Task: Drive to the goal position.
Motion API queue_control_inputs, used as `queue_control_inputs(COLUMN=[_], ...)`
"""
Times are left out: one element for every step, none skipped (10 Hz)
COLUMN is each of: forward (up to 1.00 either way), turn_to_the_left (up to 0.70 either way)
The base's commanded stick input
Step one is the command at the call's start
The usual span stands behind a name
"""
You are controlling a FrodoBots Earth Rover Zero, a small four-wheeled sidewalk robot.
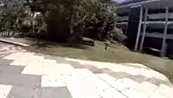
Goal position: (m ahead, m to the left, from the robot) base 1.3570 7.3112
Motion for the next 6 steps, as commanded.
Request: queue_control_inputs(forward=[0.5, 0.5, 0.5, 0.5, 0.5, 0.5], turn_to_the_left=[0.5, 0.5, 0.5, 0.5, 0.5, 0.5])
